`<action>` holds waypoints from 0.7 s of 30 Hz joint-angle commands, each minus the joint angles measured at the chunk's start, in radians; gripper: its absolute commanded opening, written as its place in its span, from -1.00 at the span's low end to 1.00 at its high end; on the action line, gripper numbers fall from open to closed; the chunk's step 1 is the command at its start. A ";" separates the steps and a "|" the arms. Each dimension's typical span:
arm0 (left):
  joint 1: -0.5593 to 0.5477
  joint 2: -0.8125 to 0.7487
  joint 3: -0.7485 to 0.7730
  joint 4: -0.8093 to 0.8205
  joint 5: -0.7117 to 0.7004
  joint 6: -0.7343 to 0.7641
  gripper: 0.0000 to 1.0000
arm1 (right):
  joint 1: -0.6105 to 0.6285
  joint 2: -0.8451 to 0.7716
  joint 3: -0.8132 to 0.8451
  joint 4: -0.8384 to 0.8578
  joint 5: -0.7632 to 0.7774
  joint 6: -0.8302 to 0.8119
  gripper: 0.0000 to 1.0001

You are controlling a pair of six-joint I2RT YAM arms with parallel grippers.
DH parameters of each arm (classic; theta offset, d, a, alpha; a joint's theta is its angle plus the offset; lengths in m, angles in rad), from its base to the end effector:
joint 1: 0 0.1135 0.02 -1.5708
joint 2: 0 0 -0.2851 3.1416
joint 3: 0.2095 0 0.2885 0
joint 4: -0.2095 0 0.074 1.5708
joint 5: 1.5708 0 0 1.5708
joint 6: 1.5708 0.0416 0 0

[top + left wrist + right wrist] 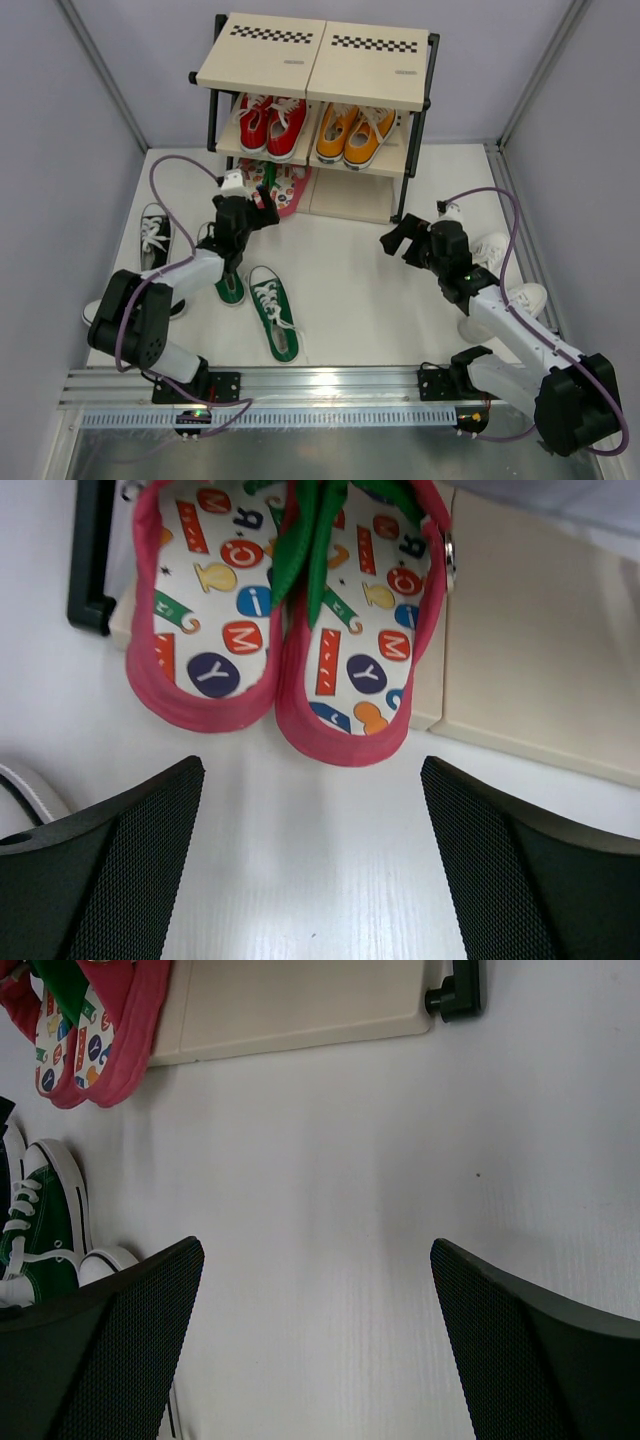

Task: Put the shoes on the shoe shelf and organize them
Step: Place the shoe at the shoe shelf, then adjust the shoe at the shoe shelf.

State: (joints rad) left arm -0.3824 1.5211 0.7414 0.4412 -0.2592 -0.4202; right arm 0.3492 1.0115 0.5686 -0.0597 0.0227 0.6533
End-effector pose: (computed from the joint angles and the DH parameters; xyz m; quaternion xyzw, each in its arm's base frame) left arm 0.3347 -0.1231 0.2046 -0.0900 0.8077 -0.1268 0.5687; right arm 0.2359 0.0849 0.2328 0.1361 0.8499 0.2360 0.4511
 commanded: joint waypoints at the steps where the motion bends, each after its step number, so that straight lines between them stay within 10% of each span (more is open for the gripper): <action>1: 0.051 -0.033 0.012 -0.013 -0.032 -0.020 0.82 | -0.003 -0.030 0.010 0.046 0.002 0.016 0.99; 10: 0.163 0.027 0.018 -0.018 0.049 -0.150 0.21 | -0.004 -0.042 0.004 0.034 0.013 0.014 0.99; 21: 0.198 0.197 0.133 -0.004 0.103 -0.219 0.11 | -0.004 -0.017 0.017 0.028 0.029 0.002 0.99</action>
State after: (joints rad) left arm -0.1894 1.6924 0.8139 0.4000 -0.1658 -0.6090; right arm 0.3492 0.9909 0.5686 -0.0605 0.0254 0.6571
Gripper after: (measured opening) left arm 0.563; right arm 0.994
